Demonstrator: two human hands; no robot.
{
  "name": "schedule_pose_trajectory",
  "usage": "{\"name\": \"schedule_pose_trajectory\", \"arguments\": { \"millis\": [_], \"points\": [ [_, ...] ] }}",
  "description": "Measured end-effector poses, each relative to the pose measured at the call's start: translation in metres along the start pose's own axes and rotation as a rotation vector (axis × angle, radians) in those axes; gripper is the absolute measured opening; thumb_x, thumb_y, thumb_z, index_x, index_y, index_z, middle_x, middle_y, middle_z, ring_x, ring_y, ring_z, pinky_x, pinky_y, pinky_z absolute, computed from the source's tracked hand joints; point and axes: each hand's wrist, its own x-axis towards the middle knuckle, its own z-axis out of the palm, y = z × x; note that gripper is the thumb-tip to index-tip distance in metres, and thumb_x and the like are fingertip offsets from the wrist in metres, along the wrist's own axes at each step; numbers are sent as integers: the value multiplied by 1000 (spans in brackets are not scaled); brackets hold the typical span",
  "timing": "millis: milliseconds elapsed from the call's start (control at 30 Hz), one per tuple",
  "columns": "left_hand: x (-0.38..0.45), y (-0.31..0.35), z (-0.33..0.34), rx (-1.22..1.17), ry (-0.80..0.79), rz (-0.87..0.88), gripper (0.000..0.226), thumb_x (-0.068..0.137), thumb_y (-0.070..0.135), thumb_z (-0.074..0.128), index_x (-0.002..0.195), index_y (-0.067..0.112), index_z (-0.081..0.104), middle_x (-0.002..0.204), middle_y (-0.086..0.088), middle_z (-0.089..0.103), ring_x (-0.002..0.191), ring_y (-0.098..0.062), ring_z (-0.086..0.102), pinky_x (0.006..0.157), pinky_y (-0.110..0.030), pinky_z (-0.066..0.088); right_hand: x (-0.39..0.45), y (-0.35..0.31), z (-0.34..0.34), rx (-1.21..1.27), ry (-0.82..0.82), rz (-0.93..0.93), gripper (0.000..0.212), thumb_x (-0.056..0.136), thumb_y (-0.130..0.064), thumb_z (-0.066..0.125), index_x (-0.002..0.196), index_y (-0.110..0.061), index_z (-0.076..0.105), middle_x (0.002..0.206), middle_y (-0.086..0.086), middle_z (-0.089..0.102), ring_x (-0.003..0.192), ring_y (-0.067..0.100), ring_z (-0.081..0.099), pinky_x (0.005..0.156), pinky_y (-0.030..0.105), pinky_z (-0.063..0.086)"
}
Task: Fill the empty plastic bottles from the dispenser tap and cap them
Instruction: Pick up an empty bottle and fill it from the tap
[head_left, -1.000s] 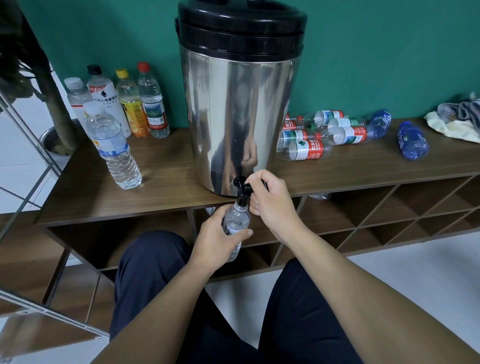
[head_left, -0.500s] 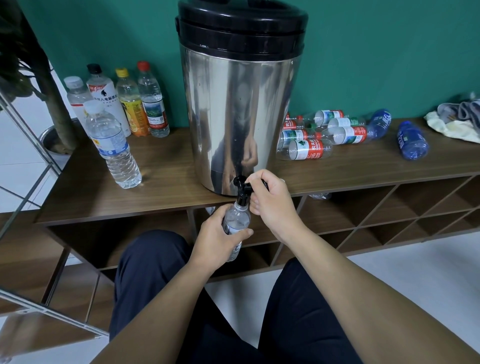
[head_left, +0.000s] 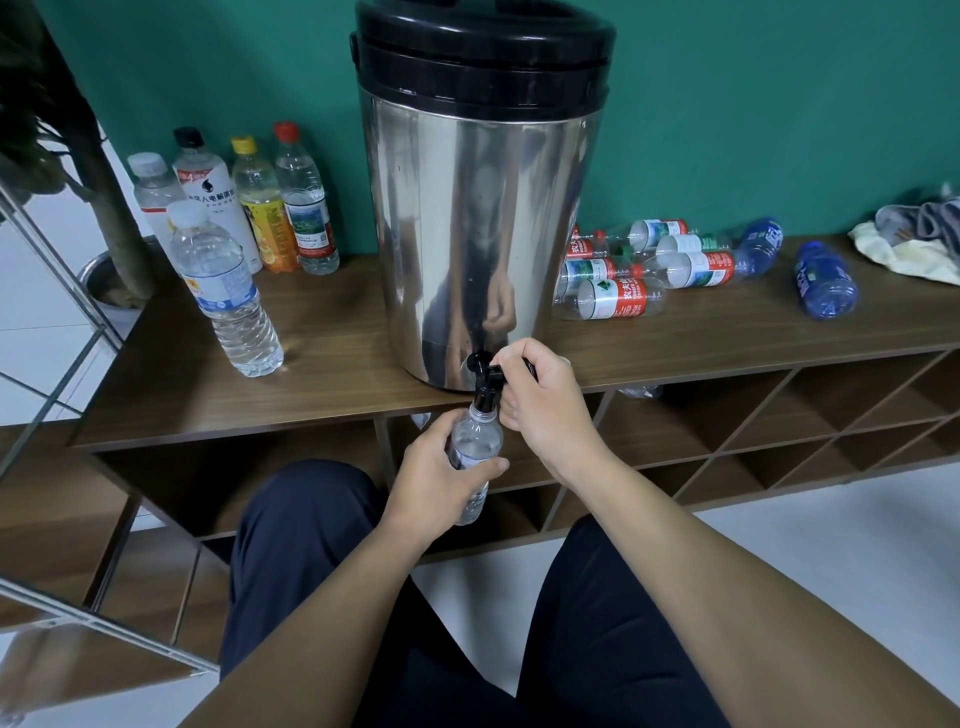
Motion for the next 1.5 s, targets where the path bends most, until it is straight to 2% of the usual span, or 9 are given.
{"name": "schedule_pose_trajectory", "arguments": {
  "millis": [233, 400, 600, 667, 800, 867, 1000, 1267, 1500],
  "points": [
    [1, -2, 1, -18, 1, -3, 61, 84, 21, 99, 136, 34, 70, 118, 23, 78, 112, 3, 73, 103, -27, 57, 0, 1, 0, -1, 3, -9, 26, 116, -29, 55, 96, -14, 62, 58, -7, 44, 54, 13, 39, 53, 31, 36],
    [1, -3, 1, -23, -9, -7, 62, 84, 23, 99, 138, 35, 69, 120, 24, 78, 113, 3, 73, 107, -32, 58, -1, 3, 2, -47, 43, -41, 26, 114, -31, 56, 92, -21, 64, 58, -15, 48, 55, 9, 43, 59, 33, 37],
    [3, -5, 2, -19, -12, -6, 63, 84, 25, 99, 139, 36, 69, 122, 21, 78, 116, 1, 74, 111, -39, 59, 0, 1, 0, -94, 36, -24, 25, 115, -32, 55, 97, -18, 65, 56, -16, 49, 55, 6, 44, 59, 32, 38],
    [3, -5, 2, -11, -14, -5, 65, 84, 28, 99, 140, 37, 68, 124, 22, 77, 118, 1, 73, 110, -37, 58, 1, 0, 0, -120, 37, -26, 25, 114, -33, 55, 96, -18, 65, 56, -16, 50, 55, 5, 45, 60, 32, 39],
    [2, -2, 2, 2, -2, -1, 62, 85, 22, 99, 138, 33, 69, 119, 30, 76, 112, 7, 72, 99, -19, 55, 3, -1, -4, -117, 7, -22, 26, 113, -34, 56, 94, -20, 65, 57, -12, 45, 54, 11, 41, 58, 37, 35],
    [1, -2, 3, 3, -4, 1, 61, 86, 21, 98, 138, 32, 69, 118, 30, 76, 111, 8, 72, 96, -15, 53, 3, -1, -4, -125, 4, -22, 25, 113, -35, 56, 94, -21, 66, 58, -11, 45, 55, 12, 41, 59, 38, 35],
    [1, -3, 2, 9, 1, 6, 62, 85, 25, 99, 139, 33, 69, 121, 26, 77, 114, 6, 72, 100, -22, 56, 4, -1, -5, -142, 1, -22, 25, 112, -37, 56, 95, -23, 67, 58, -12, 47, 55, 9, 44, 60, 37, 37],
    [2, -3, 2, 2, 1, -7, 64, 85, 29, 99, 141, 35, 68, 123, 24, 77, 116, 7, 71, 102, -23, 56, 4, -4, -6, -182, 9, -36, 25, 112, -35, 56, 97, -21, 70, 61, -12, 52, 59, 9, 48, 63, 38, 39],
    [2, -5, 2, -10, -6, -22, 66, 84, 30, 99, 141, 37, 68, 124, 24, 77, 117, 5, 72, 108, -33, 59, 5, -5, -4, -254, 43, -67, 25, 112, -35, 55, 95, -24, 71, 65, -17, 58, 66, 6, 54, 67, 33, 43]
  ]
}}
